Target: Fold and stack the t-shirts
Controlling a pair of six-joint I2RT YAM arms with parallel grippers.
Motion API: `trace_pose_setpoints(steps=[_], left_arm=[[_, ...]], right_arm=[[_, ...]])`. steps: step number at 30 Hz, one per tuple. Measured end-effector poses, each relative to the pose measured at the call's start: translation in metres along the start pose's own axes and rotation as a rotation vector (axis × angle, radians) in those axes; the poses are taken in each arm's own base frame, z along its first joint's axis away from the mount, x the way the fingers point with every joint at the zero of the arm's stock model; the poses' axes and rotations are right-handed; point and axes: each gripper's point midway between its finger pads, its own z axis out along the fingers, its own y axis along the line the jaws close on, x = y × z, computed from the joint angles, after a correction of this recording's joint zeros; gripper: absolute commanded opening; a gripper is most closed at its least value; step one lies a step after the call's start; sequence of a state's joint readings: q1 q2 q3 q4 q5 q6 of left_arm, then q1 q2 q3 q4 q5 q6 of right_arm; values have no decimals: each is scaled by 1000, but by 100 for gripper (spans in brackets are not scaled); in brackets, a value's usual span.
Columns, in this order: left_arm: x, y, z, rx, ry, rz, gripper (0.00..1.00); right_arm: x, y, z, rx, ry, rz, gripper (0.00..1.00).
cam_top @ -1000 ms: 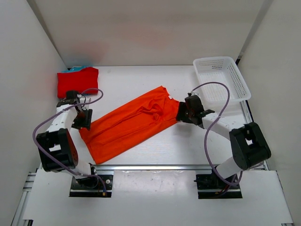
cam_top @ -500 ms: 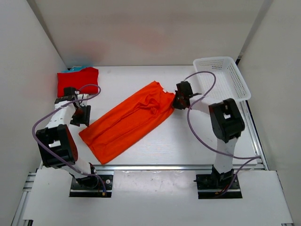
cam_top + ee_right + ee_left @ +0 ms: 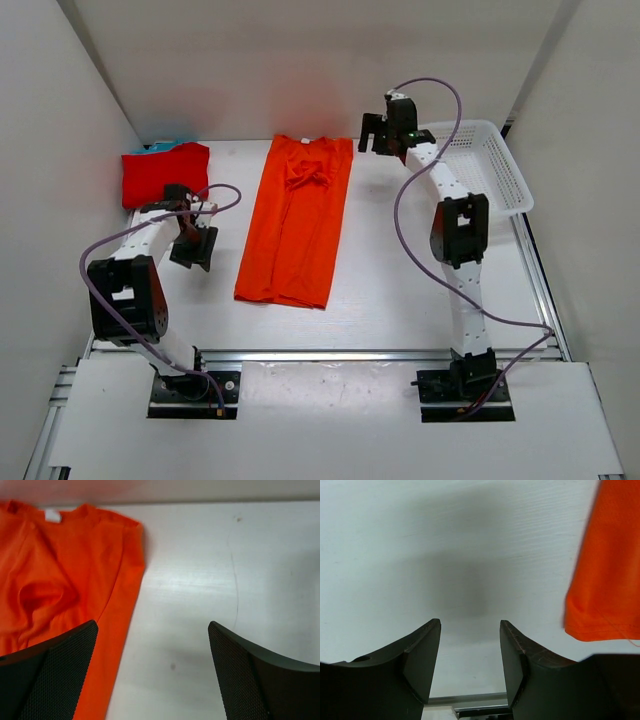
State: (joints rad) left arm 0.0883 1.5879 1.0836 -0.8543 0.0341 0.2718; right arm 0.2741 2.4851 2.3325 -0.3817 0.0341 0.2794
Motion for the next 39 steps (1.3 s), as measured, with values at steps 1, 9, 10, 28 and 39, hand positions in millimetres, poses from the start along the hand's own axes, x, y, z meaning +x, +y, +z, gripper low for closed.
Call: trace_pose_setpoints(steps=[1, 9, 10, 28, 39], left_arm=[[0, -4, 1, 12, 2, 3, 61], [1, -19, -2, 62, -15, -9, 62], [3, -21, -4, 64, -23, -9, 63], [14, -36, -36, 93, -147, -25, 65], [19, -40, -33, 109, -133, -27, 65]], right_arm=[[-1, 5, -13, 3, 9, -15, 96], [50, 70, -156, -90, 96, -134, 99], [68, 78, -175, -115, 114, -149, 100], [307, 106, -241, -295, 558, 157, 66], [339, 145, -249, -404, 700, 215, 59]])
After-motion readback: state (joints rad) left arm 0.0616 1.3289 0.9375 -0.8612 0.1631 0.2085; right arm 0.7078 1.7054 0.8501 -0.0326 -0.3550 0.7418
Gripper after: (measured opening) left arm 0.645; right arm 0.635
